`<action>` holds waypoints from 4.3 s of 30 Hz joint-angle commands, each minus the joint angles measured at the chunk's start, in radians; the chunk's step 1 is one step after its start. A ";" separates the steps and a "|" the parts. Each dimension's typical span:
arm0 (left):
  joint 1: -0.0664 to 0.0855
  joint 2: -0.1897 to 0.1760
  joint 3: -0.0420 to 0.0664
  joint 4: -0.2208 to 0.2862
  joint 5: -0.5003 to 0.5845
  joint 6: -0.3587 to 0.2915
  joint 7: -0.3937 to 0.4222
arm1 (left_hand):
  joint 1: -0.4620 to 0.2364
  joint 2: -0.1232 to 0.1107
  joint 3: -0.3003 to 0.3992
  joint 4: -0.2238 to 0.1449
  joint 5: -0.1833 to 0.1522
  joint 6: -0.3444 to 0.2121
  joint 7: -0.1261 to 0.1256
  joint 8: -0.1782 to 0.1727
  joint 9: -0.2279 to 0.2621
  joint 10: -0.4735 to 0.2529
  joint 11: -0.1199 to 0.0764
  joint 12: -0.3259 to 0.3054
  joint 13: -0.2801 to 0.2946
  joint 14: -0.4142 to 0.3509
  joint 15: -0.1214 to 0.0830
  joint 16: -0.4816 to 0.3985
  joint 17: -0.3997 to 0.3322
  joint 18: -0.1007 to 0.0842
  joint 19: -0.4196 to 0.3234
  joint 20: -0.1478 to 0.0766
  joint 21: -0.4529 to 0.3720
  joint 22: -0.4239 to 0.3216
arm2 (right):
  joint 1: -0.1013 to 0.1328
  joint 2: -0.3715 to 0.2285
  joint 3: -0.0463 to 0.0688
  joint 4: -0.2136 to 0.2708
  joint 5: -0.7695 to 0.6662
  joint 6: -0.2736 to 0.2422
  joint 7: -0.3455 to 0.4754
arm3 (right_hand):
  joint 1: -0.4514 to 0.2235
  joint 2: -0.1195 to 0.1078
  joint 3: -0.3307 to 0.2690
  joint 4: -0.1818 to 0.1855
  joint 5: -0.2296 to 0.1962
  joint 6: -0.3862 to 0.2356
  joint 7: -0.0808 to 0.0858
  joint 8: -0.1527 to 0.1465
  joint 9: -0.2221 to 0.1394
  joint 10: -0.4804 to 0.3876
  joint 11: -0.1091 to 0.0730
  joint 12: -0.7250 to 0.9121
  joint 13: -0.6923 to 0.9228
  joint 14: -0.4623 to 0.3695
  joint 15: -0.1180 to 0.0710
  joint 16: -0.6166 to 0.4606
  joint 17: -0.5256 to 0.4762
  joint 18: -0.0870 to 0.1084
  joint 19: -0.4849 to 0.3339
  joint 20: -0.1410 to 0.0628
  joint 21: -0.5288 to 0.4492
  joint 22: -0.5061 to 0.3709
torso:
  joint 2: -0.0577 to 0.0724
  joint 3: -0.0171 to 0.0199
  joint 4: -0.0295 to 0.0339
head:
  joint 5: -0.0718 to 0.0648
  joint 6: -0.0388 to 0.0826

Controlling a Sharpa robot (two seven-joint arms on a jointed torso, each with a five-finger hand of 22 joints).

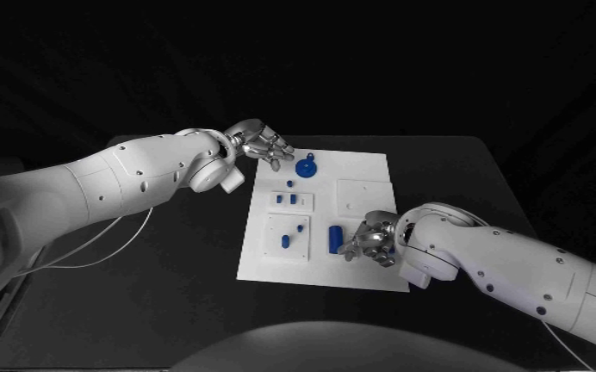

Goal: Assemble the parts on the task board

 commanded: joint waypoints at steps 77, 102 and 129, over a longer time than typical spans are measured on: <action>-0.007 -0.014 0.000 0.004 -0.012 -0.008 0.023 | -0.019 -0.003 -0.017 0.042 -0.013 -0.019 -0.002 -0.002 0.001 -0.007 0.002 -0.003 0.000 0.006 0.004 -0.006 -0.004 -0.006 0.017 0.003 0.000 -0.057 | -0.013 -0.179 0.133 -0.035 -0.165 0.093 -0.037 | 0.050 -0.120 -0.124 0.065 0.026 -0.054 0.020 -0.002 -0.026 0.013 0.015 0.056 0.059 0.006 0.007 0.027 -0.004 -0.001 0.057 0.012 0.020 0.010 | 0.001 0.0012 -0.0001 | -0.034 0.012; -0.009 -0.013 0.000 0.002 -0.011 -0.001 0.026 | -0.044 -0.001 -0.061 0.068 -0.059 -0.027 -0.002 -0.002 0.001 -0.009 0.004 0.000 0.001 0.010 0.007 -0.010 -0.009 -0.008 0.031 0.006 0.001 -0.133 | -0.035 -0.109 0.094 -0.092 -0.218 0.067 -0.053 | 0.107 -0.243 -0.058 0.164 0.130 -0.158 -0.009 0.095 0.809 0.004 -0.004 0.035 0.051 0.007 -0.004 0.023 -0.003 0.001 0.059 0.001 0.013 0.001 | 0.000 -0.0003 -0.0011 | -0.030 -0.004; -0.009 -0.013 0.000 0.002 -0.010 0.005 0.022 | -0.047 0.009 -0.061 0.069 -0.057 -0.029 -0.001 -0.002 0.001 -0.010 0.005 0.000 0.001 0.010 0.007 -0.011 -0.009 -0.009 0.033 0.006 0.002 -0.150 | -0.053 -0.066 0.051 -0.096 -0.369 0.039 -0.041 | -0.034 -0.196 0.309 0.098 0.030 -0.147 -0.016 -0.002 0.838 -0.004 -0.005 0.025 0.046 0.006 -0.009 0.015 -0.009 0.001 0.057 -0.001 0.009 -0.006 | -0.001 0.0002 0.0001 | -0.026 -0.011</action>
